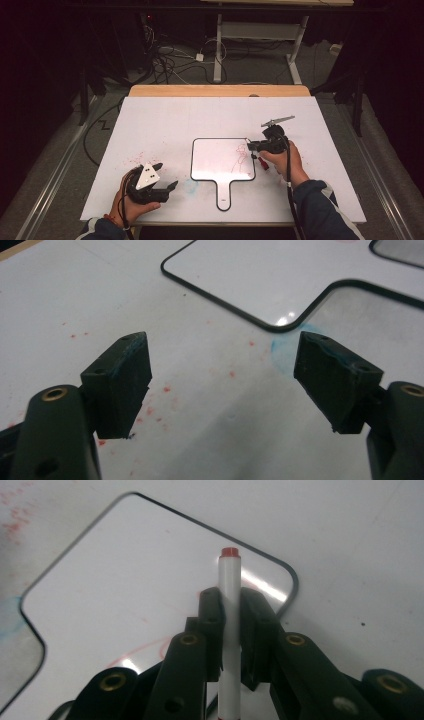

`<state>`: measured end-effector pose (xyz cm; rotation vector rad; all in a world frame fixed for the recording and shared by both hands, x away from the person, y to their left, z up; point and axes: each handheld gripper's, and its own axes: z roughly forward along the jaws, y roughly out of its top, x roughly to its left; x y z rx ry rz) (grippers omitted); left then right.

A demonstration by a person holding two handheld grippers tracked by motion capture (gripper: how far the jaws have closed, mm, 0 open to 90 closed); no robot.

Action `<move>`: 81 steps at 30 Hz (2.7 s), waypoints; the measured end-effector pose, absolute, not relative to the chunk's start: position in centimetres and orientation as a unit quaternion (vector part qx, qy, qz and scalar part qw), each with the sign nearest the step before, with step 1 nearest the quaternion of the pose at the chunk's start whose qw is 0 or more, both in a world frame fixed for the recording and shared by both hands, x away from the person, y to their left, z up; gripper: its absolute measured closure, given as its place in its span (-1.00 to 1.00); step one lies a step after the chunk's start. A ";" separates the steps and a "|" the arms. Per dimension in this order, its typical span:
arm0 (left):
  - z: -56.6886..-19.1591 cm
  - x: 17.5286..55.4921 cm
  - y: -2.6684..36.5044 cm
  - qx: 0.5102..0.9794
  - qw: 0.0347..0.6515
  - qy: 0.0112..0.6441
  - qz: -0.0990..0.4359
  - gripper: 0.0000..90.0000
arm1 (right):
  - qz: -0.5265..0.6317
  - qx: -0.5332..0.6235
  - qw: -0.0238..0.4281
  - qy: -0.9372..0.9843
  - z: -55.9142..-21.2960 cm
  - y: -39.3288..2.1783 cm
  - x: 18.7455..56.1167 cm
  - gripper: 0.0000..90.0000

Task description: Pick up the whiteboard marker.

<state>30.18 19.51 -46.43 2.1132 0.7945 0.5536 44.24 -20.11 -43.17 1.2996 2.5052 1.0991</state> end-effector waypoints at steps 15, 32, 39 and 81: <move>-43.9 32.6 12.6 0.812 0.493 0.282 0.134 -0.39 | 0.496 0.350 0.102 0.788 -40.2 -18.4 39.3 0.81; -43.9 34.6 4.6 0.798 0.532 0.274 0.069 -0.17 | 0.545 0.323 0.115 0.765 -40.4 -16.8 36.7 0.81; -43.9 35.1 3.5 0.787 0.545 0.284 0.052 0.03 | 0.557 0.314 0.117 0.760 -40.6 -16.3 36.1 0.81; -44.1 35.4 4.1 0.804 0.533 0.253 0.070 0.74 | 0.537 0.270 0.137 0.788 -40.1 -17.1 35.5 0.81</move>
